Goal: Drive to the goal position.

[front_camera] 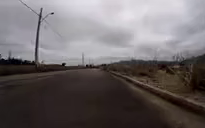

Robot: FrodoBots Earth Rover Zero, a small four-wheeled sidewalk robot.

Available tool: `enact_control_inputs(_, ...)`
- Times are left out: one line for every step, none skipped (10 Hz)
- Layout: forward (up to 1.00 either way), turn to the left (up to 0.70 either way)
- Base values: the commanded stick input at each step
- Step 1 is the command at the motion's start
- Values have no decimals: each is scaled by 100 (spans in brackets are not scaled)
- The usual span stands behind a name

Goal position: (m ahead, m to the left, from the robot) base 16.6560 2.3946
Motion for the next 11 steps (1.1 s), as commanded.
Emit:
enact_control_inputs(70, 0)
enact_control_inputs(70, 0)
enact_control_inputs(70, 0)
enact_control_inputs(70, 0)
enact_control_inputs(70, 0)
enact_control_inputs(70, 0)
enact_control_inputs(70, 0)
enact_control_inputs(70, 0)
enact_control_inputs(70, 0)
enact_control_inputs(70, 0)
enact_control_inputs(70, 0)
